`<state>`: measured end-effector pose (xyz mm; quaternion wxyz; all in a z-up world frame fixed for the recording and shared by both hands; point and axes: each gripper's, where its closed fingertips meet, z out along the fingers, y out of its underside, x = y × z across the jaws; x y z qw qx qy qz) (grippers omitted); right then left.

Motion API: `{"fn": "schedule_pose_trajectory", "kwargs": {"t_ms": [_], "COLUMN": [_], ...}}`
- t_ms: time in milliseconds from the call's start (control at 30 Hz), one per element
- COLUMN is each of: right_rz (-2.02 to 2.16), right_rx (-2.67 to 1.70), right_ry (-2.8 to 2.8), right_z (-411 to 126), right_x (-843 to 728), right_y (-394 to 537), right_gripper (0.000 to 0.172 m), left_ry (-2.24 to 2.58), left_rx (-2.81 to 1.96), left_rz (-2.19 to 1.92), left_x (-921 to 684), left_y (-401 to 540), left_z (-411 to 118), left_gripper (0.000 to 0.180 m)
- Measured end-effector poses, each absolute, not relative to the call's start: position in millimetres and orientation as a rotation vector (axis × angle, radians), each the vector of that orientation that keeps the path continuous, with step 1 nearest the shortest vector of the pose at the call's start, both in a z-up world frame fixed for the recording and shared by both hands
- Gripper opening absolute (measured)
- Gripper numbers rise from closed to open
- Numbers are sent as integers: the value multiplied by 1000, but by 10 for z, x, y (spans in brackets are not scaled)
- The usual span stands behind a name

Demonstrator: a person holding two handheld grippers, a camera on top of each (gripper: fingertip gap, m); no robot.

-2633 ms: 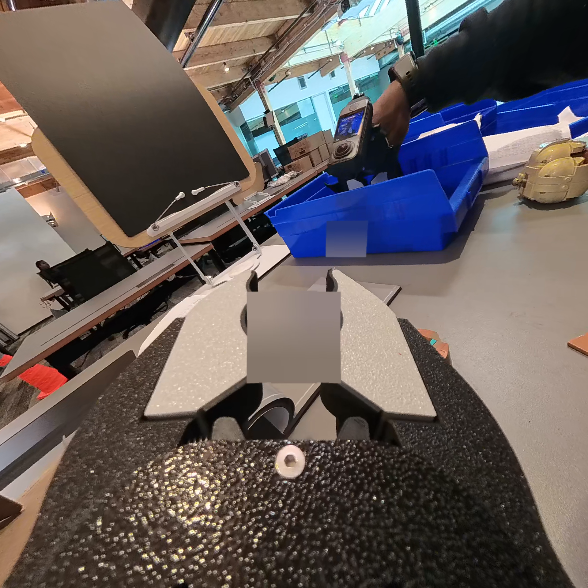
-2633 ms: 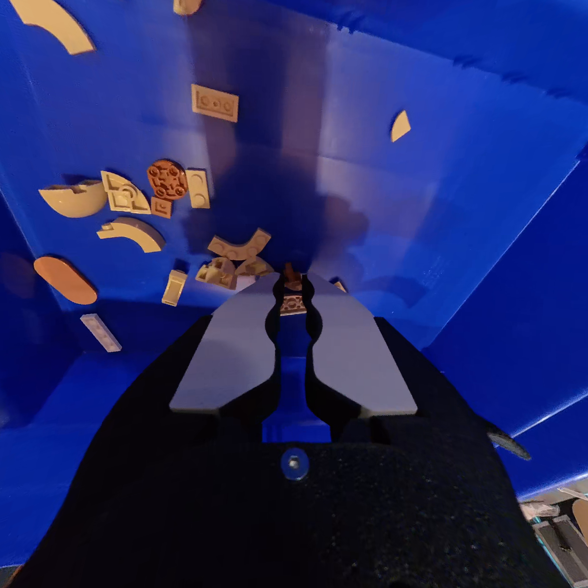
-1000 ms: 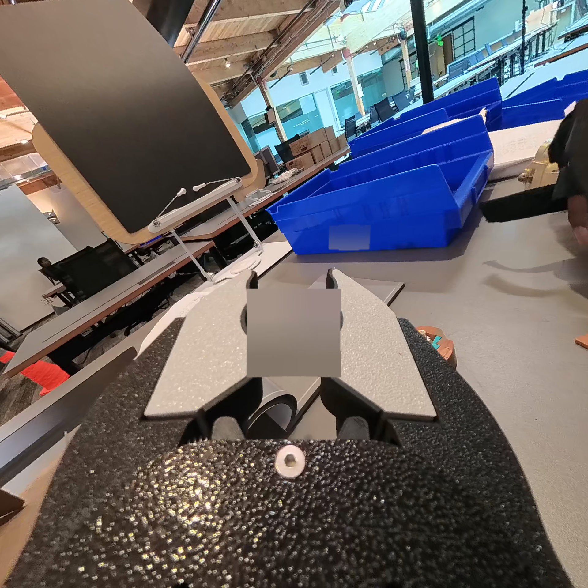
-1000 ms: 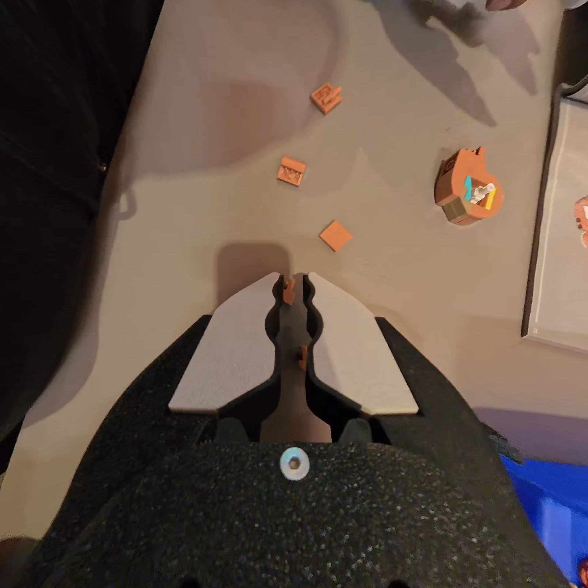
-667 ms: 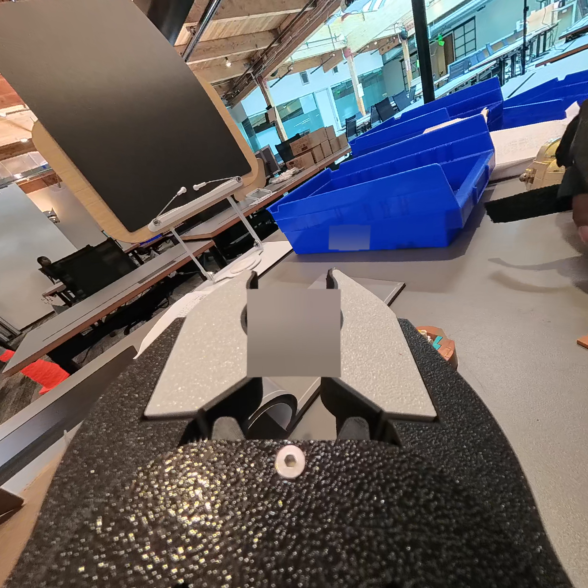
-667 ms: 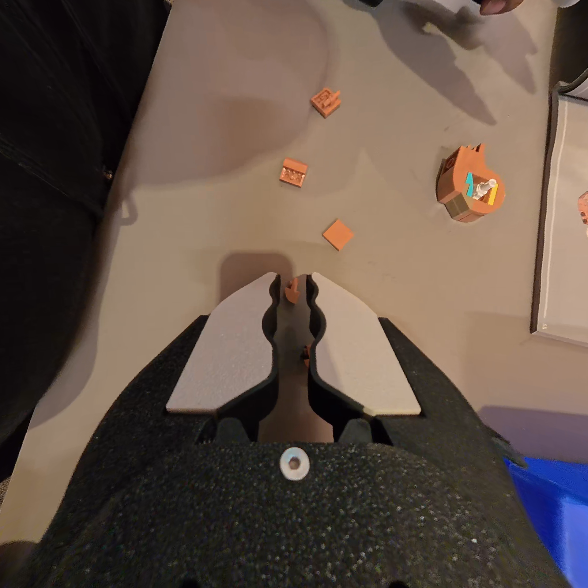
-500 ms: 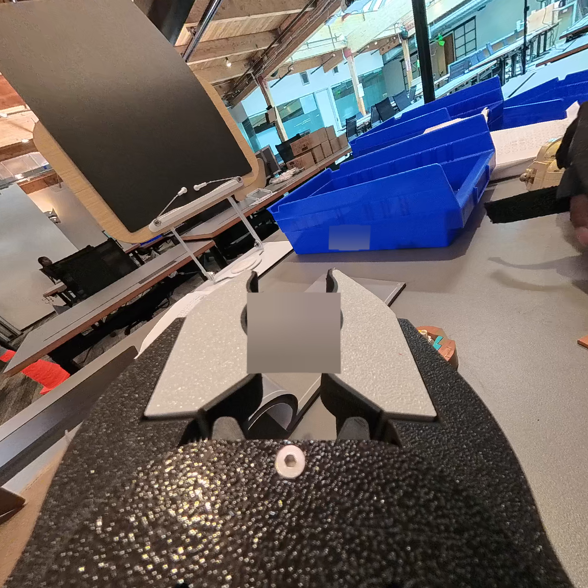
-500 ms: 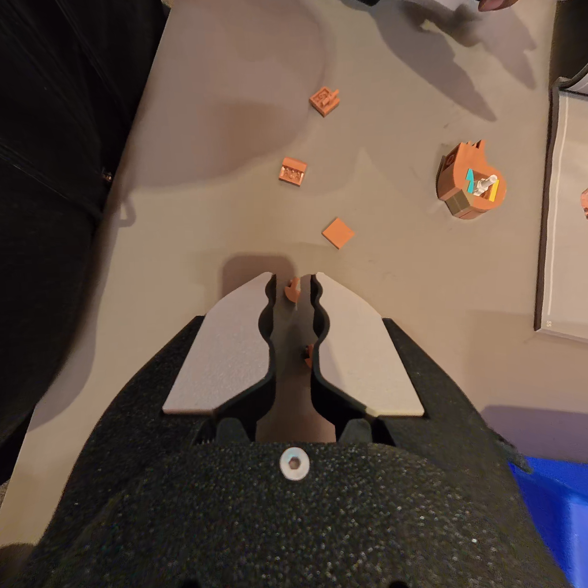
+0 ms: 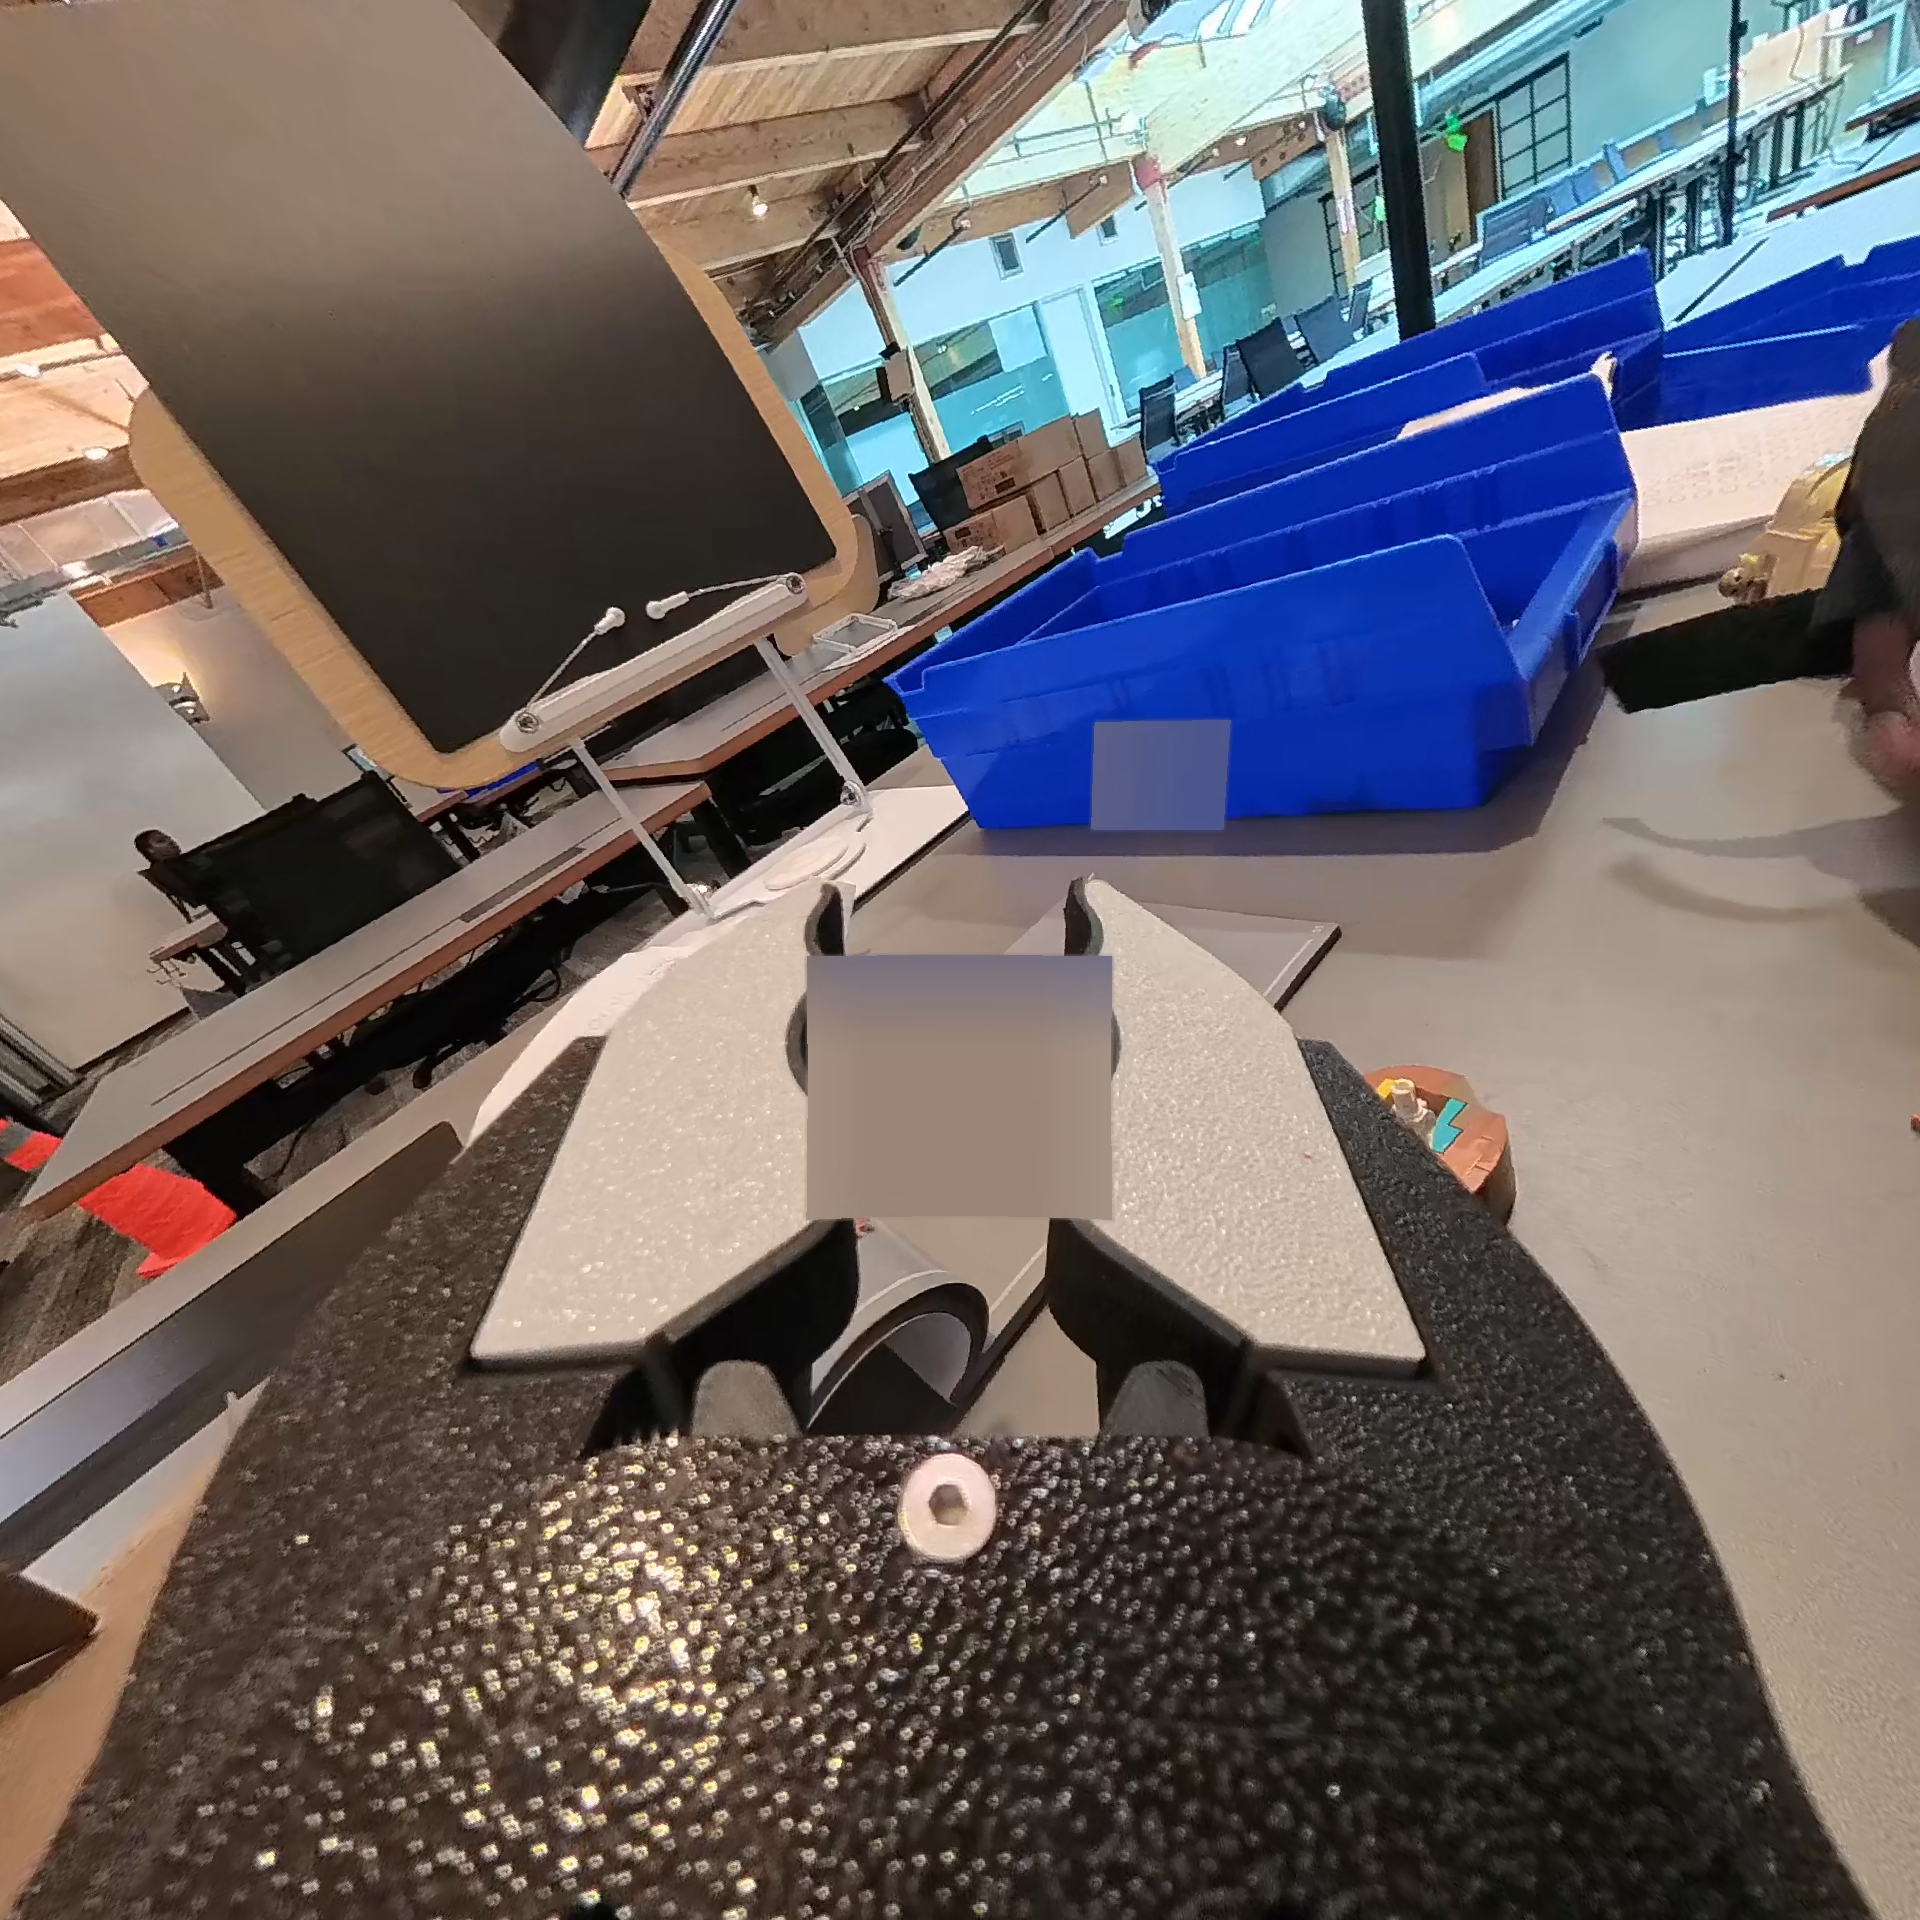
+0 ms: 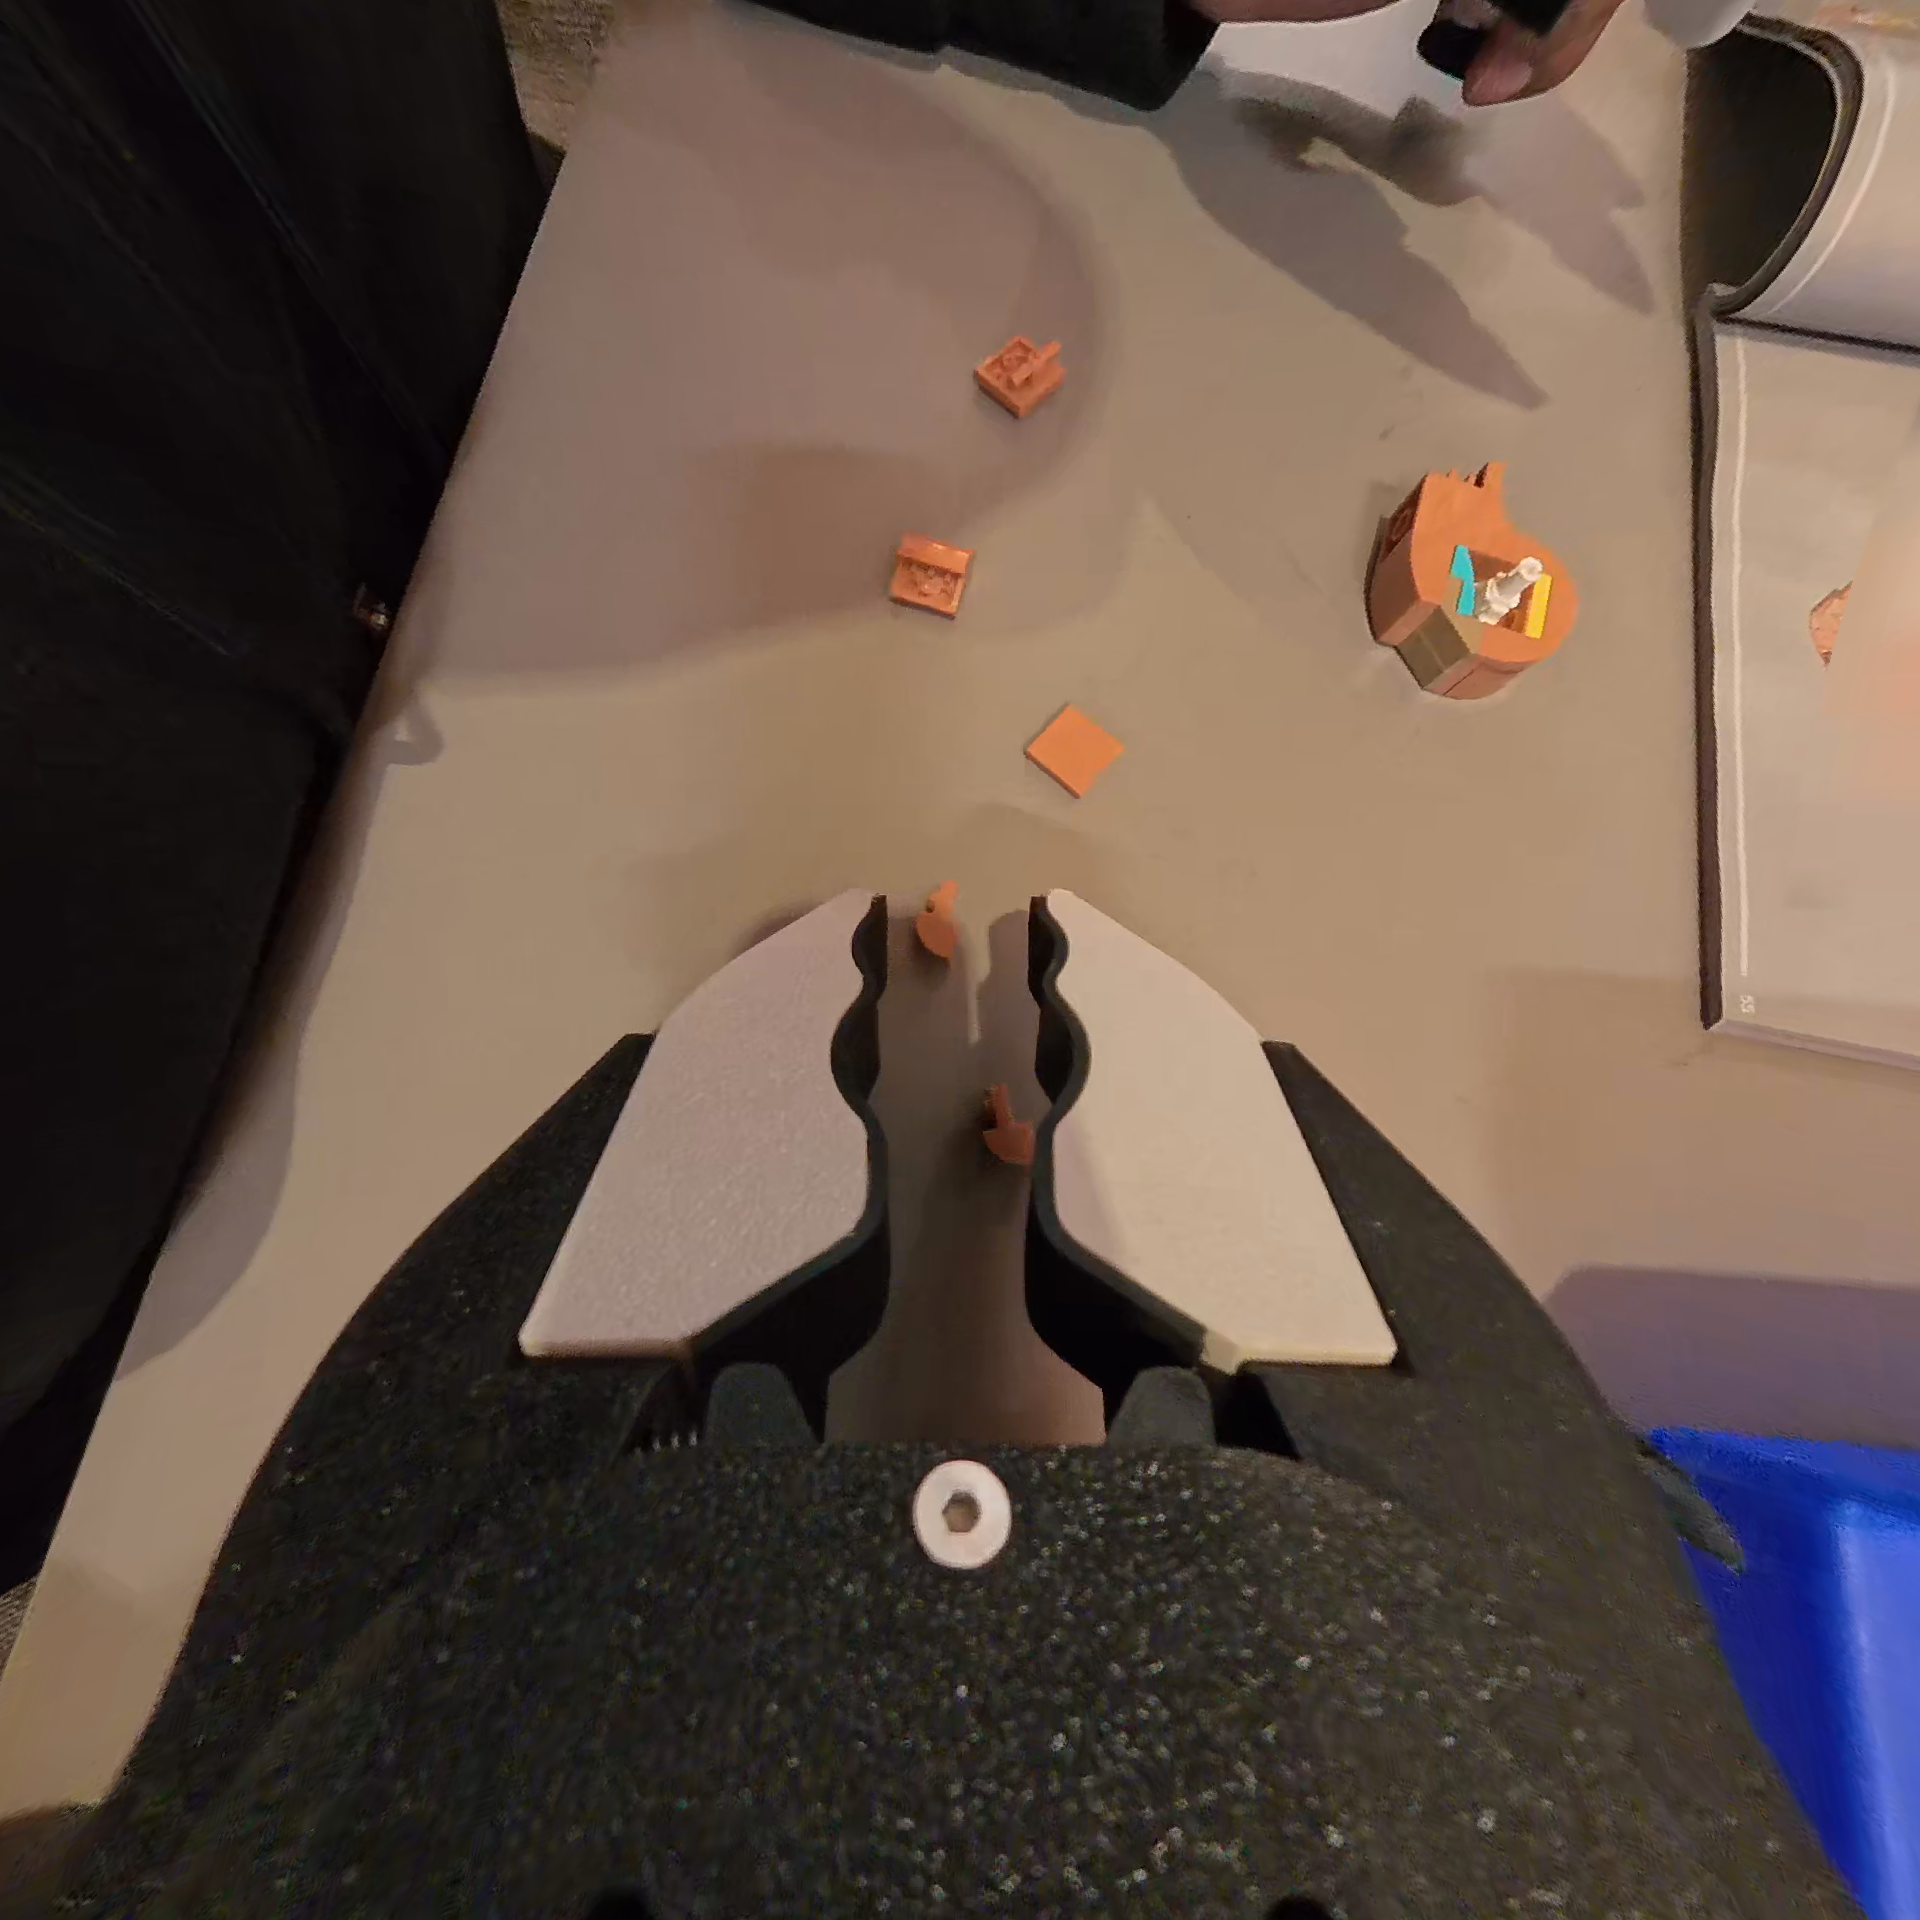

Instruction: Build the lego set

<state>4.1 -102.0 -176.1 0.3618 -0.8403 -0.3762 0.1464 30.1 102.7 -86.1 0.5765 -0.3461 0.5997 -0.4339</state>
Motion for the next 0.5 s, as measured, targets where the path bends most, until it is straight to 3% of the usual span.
{"fn": "schedule_pose_trajectory", "kwargs": {"t_ms": [500], "right_rz": [231], "right_rx": [-2398], "right_ry": [-936], "right_z": [-1890], "right_x": [433], "right_y": [-1269], "right_gripper": [20], "left_ry": [1421], "left_rx": [-786], "left_rz": [-1011], "left_x": [311], "left_y": [961], "left_z": [-853], "left_gripper": [40]}}
